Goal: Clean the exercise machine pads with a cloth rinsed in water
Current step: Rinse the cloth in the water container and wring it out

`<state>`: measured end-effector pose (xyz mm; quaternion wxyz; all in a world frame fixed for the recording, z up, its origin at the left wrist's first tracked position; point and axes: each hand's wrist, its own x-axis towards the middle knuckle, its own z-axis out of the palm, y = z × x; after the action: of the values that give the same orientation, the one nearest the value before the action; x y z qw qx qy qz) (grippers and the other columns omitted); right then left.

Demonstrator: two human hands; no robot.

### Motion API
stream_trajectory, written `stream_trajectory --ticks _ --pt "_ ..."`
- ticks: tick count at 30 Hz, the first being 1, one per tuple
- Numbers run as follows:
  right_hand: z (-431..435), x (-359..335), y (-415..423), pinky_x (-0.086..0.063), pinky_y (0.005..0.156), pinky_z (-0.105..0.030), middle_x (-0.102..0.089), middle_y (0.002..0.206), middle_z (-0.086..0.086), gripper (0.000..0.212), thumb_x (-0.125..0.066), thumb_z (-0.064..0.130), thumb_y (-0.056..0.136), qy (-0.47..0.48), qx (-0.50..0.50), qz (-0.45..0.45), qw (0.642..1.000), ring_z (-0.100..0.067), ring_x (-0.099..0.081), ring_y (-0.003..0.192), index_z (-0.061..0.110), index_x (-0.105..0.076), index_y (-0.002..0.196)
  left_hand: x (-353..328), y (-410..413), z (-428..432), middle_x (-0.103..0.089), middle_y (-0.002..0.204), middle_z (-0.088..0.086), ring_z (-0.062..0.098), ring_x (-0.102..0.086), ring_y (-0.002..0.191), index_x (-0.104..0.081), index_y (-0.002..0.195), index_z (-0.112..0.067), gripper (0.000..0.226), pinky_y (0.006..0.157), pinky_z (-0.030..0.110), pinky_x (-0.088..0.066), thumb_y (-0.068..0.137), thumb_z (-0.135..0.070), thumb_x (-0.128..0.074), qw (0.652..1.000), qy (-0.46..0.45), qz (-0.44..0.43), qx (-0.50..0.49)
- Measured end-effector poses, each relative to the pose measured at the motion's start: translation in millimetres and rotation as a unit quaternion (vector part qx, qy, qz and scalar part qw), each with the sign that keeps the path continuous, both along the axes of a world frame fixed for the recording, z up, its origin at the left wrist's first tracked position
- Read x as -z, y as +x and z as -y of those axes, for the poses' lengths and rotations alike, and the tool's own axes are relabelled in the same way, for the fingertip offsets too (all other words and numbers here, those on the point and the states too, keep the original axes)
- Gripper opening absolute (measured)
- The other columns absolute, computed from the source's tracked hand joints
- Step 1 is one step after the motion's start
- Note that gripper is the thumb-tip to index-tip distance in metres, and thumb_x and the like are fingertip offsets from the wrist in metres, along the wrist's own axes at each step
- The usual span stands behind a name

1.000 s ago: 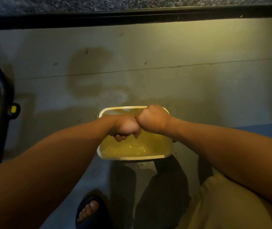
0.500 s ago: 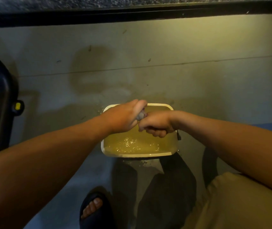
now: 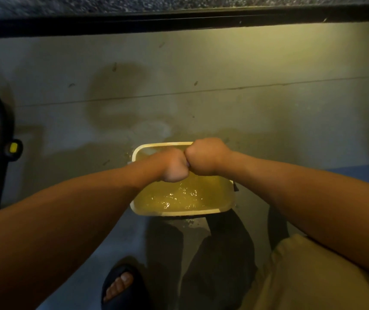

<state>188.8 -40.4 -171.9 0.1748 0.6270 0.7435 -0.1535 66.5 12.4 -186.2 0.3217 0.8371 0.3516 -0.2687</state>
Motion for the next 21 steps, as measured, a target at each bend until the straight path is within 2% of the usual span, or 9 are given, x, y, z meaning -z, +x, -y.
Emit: stream_trajectory --ticks 1,3,5,9,11,13,18,20,21 --pt "-0.2 0.8 -0.1 -0.04 0.066 -0.03 -0.07 0.101 -0.006 0.013 -0.053 0.02 0.095 0.02 -0.021 0.015 0.999 -0.033 -0.065 0.084 0.02 -0.062 0.086 2.1 -0.3 0.5 -0.063 0.076 0.016 0.033 -0.067 0.073 -0.073 0.088 -0.003 0.022 0.068 0.036 -0.058 0.09 -0.01 -0.052 0.999 -0.032 -0.003 -0.035" --pt "-1.0 2.4 0.4 -0.04 0.067 -0.031 -0.071 0.104 -0.008 0.012 -0.054 0.016 0.093 0.042 -0.055 0.022 0.997 -0.035 -0.068 0.09 0.022 -0.058 0.083 3.8 -3.9 2.2 -0.052 0.061 0.018 0.028 -0.051 0.047 -0.063 0.075 -0.004 0.012 0.046 0.029 -0.046 0.084 -0.008 -0.058 0.986 -0.102 0.017 -0.13" --pt "-1.8 5.8 2.0 -0.04 0.067 -0.031 -0.072 0.103 -0.009 0.015 -0.054 0.017 0.094 0.054 -0.076 0.027 0.995 -0.035 -0.069 0.091 0.024 -0.052 0.081 3.4 -7.9 4.8 -0.041 0.06 0.011 0.021 -0.035 0.043 -0.054 0.077 -0.008 0.006 0.044 0.025 -0.034 0.081 -0.006 -0.059 0.965 -0.159 0.036 -0.206" --pt "-2.5 14.6 3.1 -0.039 0.066 -0.031 -0.073 0.102 -0.007 0.012 -0.053 0.019 0.094 0.079 -0.103 0.039 0.991 -0.035 -0.07 0.092 0.019 -0.065 0.091 -1.8 -14.0 11.4 -0.033 0.059 0.006 0.017 -0.028 0.041 -0.048 0.085 -0.01 0.012 0.045 0.024 -0.025 0.084 0.0 -0.056 0.916 -0.269 0.055 -0.292" --pt "-3.5 18.1 2.8 -0.037 0.061 -0.03 -0.073 0.091 -0.007 0.013 -0.054 0.017 0.091 0.111 -0.114 0.014 0.987 -0.035 -0.071 0.082 0.019 -0.065 0.085 0.1 -16.9 11.6 -0.03 0.057 0.006 0.017 -0.027 0.041 -0.045 0.081 -0.011 0.015 0.045 0.023 -0.024 0.086 0.0 -0.054 0.895 -0.315 0.063 -0.309" --pt "-3.7 19.0 4.1 -0.03 0.052 -0.026 -0.07 0.068 -0.007 0.013 -0.058 0.016 0.08 0.142 -0.121 -0.027 0.982 -0.033 -0.068 0.059 0.017 -0.062 0.069 2.3 -18.3 10.3 -0.028 0.055 0.005 0.017 -0.025 0.041 -0.04 0.07 -0.014 0.026 0.042 0.021 -0.024 0.087 -0.001 -0.053 0.874 -0.355 0.057 -0.326" --pt "-4.8 31.0 9.4 -0.017 0.05 -0.016 -0.056 0.045 0.0 0.028 -0.085 0.019 0.058 0.201 -0.158 0.004 0.967 -0.025 -0.053 0.034 0.018 -0.058 0.056 3.7 -20.3 9.2 -0.022 0.053 -0.002 0.01 -0.021 0.038 -0.031 0.056 -0.022 0.044 0.039 0.018 -0.018 0.091 -0.004 -0.051 0.798 -0.481 0.024 -0.362" --pt "-7.3 32.4 8.6 -0.022 0.048 -0.018 -0.055 0.045 0.001 0.029 -0.085 0.021 0.057 0.216 -0.176 -0.011 0.96 -0.025 -0.053 0.034 0.018 -0.057 0.053 0.8 -20.6 9.0 -0.026 0.054 -0.002 0.009 -0.025 0.039 -0.035 0.058 -0.021 0.042 0.04 0.019 -0.021 0.094 -0.008 -0.053 0.813 -0.471 0.002 -0.342" --pt "-7.3 31.8 6.7 -0.026 0.048 -0.02 -0.057 0.048 0.0 0.027 -0.084 0.024 0.061 0.193 -0.173 -0.017 0.966 -0.026 -0.056 0.039 0.018 -0.059 0.055 -1.4 -20.5 8.8 -0.031 0.055 0.0 0.01 -0.031 0.039 -0.041 0.061 -0.019 0.037 0.039 0.019 -0.027 0.095 -0.011 -0.055 0.848 -0.426 -0.002 -0.316"
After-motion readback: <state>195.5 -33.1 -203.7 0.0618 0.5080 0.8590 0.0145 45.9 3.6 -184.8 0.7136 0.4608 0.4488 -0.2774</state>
